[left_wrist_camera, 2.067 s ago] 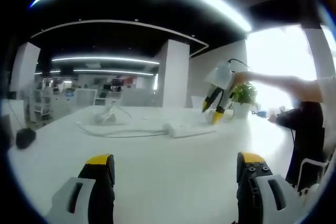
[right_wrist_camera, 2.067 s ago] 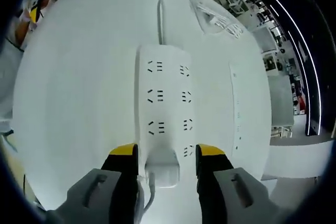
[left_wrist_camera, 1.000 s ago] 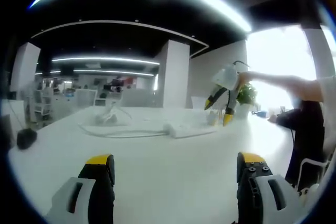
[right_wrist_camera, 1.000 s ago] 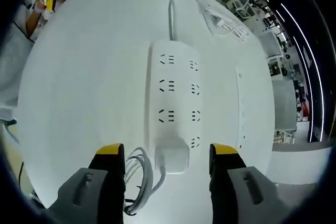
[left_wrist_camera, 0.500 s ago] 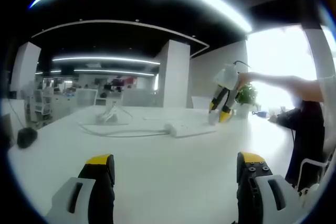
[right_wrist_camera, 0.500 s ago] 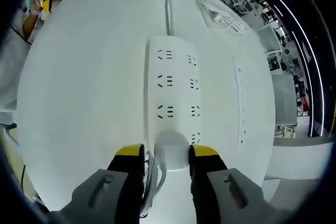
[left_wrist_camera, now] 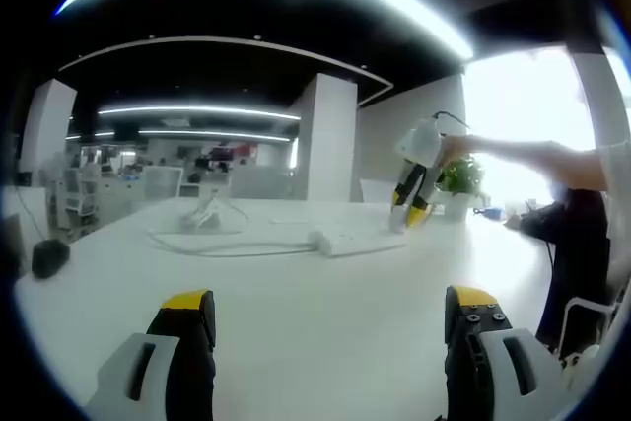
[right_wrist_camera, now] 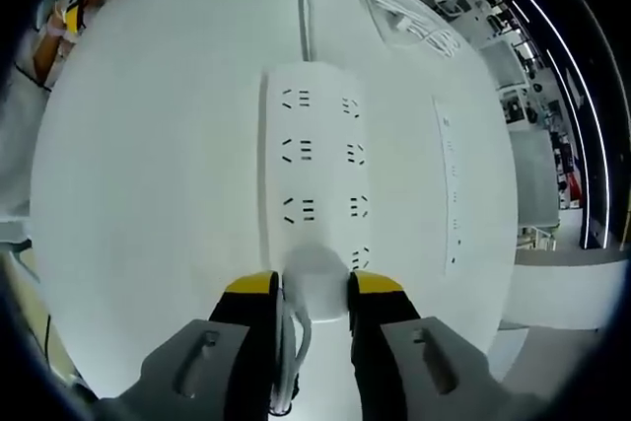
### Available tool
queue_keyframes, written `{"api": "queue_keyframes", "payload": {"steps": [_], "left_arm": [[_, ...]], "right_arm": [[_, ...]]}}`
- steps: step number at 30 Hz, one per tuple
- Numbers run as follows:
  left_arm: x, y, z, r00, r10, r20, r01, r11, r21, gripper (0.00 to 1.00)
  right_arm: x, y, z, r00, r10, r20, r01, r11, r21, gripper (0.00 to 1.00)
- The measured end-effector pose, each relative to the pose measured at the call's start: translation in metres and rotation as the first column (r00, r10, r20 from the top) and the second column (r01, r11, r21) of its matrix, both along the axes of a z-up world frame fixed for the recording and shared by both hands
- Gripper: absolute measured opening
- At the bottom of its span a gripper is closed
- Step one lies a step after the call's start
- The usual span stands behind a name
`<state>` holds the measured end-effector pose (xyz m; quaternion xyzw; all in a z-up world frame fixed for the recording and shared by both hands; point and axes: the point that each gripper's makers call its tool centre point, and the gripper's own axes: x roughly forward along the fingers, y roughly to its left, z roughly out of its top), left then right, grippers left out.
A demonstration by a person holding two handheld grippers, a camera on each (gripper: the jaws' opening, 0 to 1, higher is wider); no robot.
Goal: Straighten the power strip on the desk, plug the charger into it
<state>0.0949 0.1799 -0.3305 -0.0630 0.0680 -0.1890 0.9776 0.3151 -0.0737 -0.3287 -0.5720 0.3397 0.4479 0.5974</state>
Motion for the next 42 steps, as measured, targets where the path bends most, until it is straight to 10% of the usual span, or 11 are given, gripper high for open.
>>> {"api": "queue_keyframes", "payload": {"steps": [15, 42], "left_arm": [[0.012, 0.000, -0.002, 1.000, 0.010, -0.011, -0.010, 1.000, 0.007, 0.99], [0.004, -0.004, 0.000, 1.000, 0.008, -0.016, -0.007, 1.000, 0.030, 0.99]], "right_arm": [[0.006, -0.008, -0.012, 0.999, -0.049, -0.003, 0.049, 0.995, -0.085, 0.25], [0.002, 0.003, -0.008, 0.997, 0.060, 0.047, -0.064, 0.995, 0.071, 0.31]]}}
